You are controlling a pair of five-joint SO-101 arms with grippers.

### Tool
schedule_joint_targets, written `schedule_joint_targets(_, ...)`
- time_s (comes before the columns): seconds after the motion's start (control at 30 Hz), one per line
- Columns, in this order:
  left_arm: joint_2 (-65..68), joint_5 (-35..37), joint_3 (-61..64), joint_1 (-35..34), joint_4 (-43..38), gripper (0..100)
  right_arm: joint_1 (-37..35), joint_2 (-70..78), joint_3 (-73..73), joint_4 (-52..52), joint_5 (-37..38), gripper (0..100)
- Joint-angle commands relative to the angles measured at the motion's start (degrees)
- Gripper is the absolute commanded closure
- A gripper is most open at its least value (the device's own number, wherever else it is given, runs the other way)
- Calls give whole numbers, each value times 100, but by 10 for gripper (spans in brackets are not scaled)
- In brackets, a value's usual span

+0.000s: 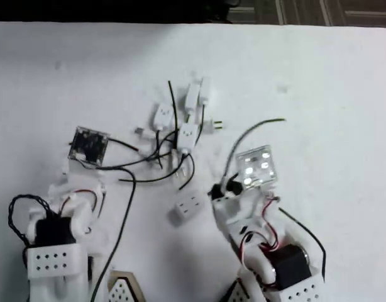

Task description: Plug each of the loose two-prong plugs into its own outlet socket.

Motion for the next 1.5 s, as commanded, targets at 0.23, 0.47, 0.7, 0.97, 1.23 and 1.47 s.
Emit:
schedule_joint_targets(0.23,-338,-431,1037,-347,-800,974,-1015,813,-273,-752,264,981)
schedule_joint_targets(0.47,-338,-466,1196,-347,-809,973,-1068,2316,-273,-1842,299,981)
schedule_joint_targets(0.7,-338,-862,1257,-347,-800,973,-1288,1868,413,-2492,369,981)
schedule_joint_targets(0.97,-338,-879,1266,-347,-791,973,-1358,585,1881,-3556,782,981)
schedule_joint_targets(1.23,-338,-879,1275,-347,-774,973,-1235,-101,2690,-3670,1240,981)
schedule_joint_targets(1.47,-338,-879,1275,-321,-712,973,-1077,-224,2716,-3635,1248,981)
